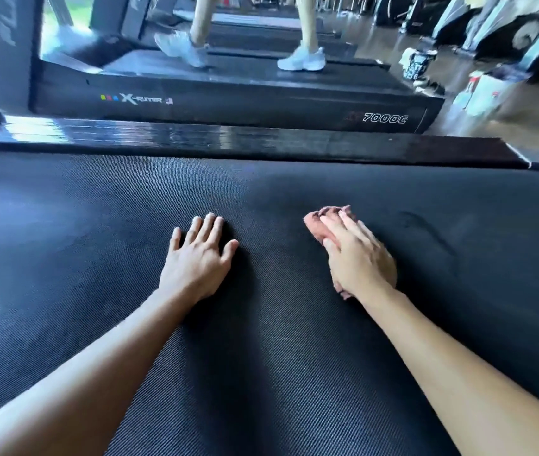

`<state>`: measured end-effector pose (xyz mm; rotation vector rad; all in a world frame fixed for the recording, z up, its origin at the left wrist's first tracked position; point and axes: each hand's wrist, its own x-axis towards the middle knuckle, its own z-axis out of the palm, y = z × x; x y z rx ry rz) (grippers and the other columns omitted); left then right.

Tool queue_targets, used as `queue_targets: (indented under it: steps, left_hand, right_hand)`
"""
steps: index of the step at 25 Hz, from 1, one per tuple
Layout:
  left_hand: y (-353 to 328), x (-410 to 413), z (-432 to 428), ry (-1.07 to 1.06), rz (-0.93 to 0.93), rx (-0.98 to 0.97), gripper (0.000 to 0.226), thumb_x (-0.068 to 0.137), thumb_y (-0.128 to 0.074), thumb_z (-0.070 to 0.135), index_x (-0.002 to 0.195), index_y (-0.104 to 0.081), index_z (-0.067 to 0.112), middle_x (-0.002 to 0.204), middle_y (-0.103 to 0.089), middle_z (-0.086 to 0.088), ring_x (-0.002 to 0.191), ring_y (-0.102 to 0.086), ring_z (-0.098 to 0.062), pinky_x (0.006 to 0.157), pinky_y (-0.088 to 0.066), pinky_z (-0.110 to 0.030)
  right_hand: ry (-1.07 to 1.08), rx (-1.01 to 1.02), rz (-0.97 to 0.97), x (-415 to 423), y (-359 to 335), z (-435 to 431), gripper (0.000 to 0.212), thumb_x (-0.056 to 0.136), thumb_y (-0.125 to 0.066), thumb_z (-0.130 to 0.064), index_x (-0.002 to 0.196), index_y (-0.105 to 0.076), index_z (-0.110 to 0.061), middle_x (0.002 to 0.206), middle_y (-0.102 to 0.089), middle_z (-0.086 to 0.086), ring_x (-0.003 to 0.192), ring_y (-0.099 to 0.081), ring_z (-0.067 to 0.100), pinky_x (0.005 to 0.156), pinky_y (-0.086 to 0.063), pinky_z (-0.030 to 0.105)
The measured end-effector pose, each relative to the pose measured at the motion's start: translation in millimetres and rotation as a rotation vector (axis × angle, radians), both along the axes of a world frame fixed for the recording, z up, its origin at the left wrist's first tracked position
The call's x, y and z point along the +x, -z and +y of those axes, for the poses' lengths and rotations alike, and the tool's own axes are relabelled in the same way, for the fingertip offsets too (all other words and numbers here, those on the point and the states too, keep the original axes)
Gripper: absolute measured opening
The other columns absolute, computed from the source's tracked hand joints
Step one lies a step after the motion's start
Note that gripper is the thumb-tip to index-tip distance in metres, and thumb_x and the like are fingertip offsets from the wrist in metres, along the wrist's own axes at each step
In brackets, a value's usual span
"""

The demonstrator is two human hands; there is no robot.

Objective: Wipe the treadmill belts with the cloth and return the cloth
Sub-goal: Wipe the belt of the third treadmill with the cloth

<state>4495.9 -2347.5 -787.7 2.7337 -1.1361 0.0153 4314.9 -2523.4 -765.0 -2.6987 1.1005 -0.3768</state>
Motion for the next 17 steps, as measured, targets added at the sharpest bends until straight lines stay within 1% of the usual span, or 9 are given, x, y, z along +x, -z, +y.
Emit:
queue_targets:
  steps: [1, 3, 5, 8, 9, 12, 14, 16, 17]
  left_hand:
    - [-1, -2, 1, 0.002, 0.005, 0.015, 0.065, 0.099, -0.016, 0.056, 0.155, -0.008, 0.023, 0.162, -0.001, 0.009, 0.149, 0.004, -0.011, 0.120, 0.003, -0.042]
    - [-3, -2, -1, -0.007, 0.018, 0.072, 0.066, 0.099, -0.013, 0.056, 0.155, -0.005, 0.023, 0.162, 0.002, 0.008, 0.149, 0.006, -0.012, 0.120, 0.002, -0.045]
    - [-12, -5, -2, -0.025, 0.052, 0.139, 0.066, 0.099, -0.011, 0.056, 0.155, -0.004, 0.022, 0.163, 0.003, 0.007, 0.149, 0.005, -0.014, 0.119, -0.002, -0.050]
    - [-20, -36, 0, -0.075, 0.104, 0.155, 0.068, 0.100, -0.014, 0.055, 0.155, -0.004, 0.017, 0.163, 0.003, 0.001, 0.149, 0.005, -0.020, 0.118, -0.002, -0.055]
    - [-22, -53, 3, -0.057, 0.113, 0.146, 0.068, 0.100, -0.015, 0.054, 0.155, -0.004, 0.015, 0.163, 0.004, 0.000, 0.149, 0.006, -0.021, 0.118, 0.000, -0.054]
    - [-18, -112, 22, 0.027, 0.069, 0.109, 0.069, 0.100, -0.014, 0.054, 0.155, -0.002, 0.015, 0.163, 0.005, -0.001, 0.149, 0.007, -0.021, 0.118, 0.003, -0.053]
    - [-15, -144, 38, 0.060, 0.048, 0.110, 0.069, 0.099, -0.010, 0.055, 0.155, -0.002, 0.015, 0.163, 0.005, -0.001, 0.149, 0.008, -0.020, 0.118, 0.004, -0.052]
    - [-14, -169, 48, 0.070, 0.041, 0.085, 0.079, 0.089, 0.004, 0.059, 0.155, -0.005, 0.016, 0.163, 0.002, -0.001, 0.149, 0.006, -0.021, 0.117, 0.005, -0.051]
    - [-13, -176, 50, 0.067, 0.043, 0.056, 0.084, 0.084, 0.009, 0.058, 0.155, -0.007, 0.017, 0.163, 0.000, -0.001, 0.149, 0.005, -0.021, 0.117, 0.005, -0.051]
  right_hand:
    - [0.050, -0.001, 0.003, -10, 0, 8, 0.050, 0.099, -0.046, -0.035, 0.147, -0.034, -0.043, 0.160, -0.022, -0.015, 0.145, -0.022, 0.015, 0.113, -0.017, 0.027]
    - [-0.036, -0.079, -0.016, -31, 8, 35, 0.051, 0.097, -0.051, -0.033, 0.145, -0.039, -0.043, 0.158, -0.027, -0.013, 0.144, -0.028, 0.018, 0.114, -0.022, 0.031]
    - [-0.104, -0.097, -0.024, -59, 18, 58, 0.051, 0.092, -0.060, -0.030, 0.141, -0.047, -0.039, 0.154, -0.036, -0.009, 0.140, -0.038, 0.021, 0.112, -0.030, 0.035]
    - [0.057, -0.101, -0.121, -98, 19, 79, 0.049, 0.087, -0.056, -0.030, 0.137, -0.054, -0.035, 0.150, -0.044, -0.005, 0.134, -0.047, 0.025, 0.106, -0.041, 0.037]
    - [0.041, -0.130, -0.126, -110, 19, 88, 0.050, 0.085, -0.054, -0.032, 0.135, -0.055, -0.035, 0.148, -0.047, -0.006, 0.132, -0.049, 0.024, 0.104, -0.043, 0.036]
    - [-0.157, -0.193, -0.091, -144, 22, 107, 0.052, 0.084, -0.052, -0.036, 0.136, -0.054, -0.039, 0.149, -0.045, -0.012, 0.133, -0.047, 0.017, 0.108, -0.036, 0.030]
    - [-0.082, -0.148, -0.111, -149, 18, 103, 0.052, 0.084, -0.054, -0.035, 0.136, -0.053, -0.039, 0.149, -0.045, -0.011, 0.133, -0.048, 0.019, 0.108, -0.036, 0.031]
    - [0.026, -0.121, -0.116, -149, 15, 108, 0.052, 0.083, -0.062, -0.031, 0.135, -0.056, -0.035, 0.147, -0.048, -0.006, 0.131, -0.050, 0.025, 0.106, -0.038, 0.034]
    - [0.001, -0.146, -0.102, -151, 15, 112, 0.053, 0.082, -0.066, -0.029, 0.134, -0.057, -0.034, 0.147, -0.049, -0.004, 0.130, -0.050, 0.025, 0.106, -0.037, 0.034]
